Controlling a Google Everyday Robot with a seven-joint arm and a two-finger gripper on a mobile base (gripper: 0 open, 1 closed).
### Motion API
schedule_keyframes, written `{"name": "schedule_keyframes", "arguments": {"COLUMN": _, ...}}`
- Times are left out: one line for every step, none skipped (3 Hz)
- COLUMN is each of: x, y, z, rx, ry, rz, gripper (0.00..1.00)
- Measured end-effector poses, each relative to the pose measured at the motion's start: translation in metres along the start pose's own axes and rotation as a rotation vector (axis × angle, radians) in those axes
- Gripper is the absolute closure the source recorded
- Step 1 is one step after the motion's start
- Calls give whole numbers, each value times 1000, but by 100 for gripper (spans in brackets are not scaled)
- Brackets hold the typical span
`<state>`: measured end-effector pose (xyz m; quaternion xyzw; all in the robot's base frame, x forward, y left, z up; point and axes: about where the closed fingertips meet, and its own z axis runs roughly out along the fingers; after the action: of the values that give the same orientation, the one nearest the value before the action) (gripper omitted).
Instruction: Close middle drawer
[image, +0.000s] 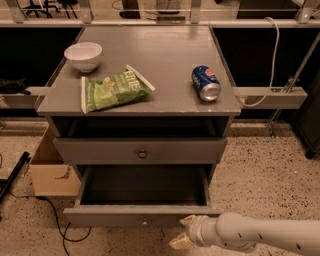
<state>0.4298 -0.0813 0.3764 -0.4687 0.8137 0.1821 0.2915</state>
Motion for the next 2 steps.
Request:
{"name": "schedule_keyframes", "arguments": {"x": -2, "y": -4, "z": 2, "rx": 11, "ry": 2, "rz": -5, "gripper": 0}}
{"name": "schedule_keyframes", "arguments": {"x": -26, "y": -25, "z": 22, "rx": 50, "ry": 2, "rz": -65, "gripper": 0}}
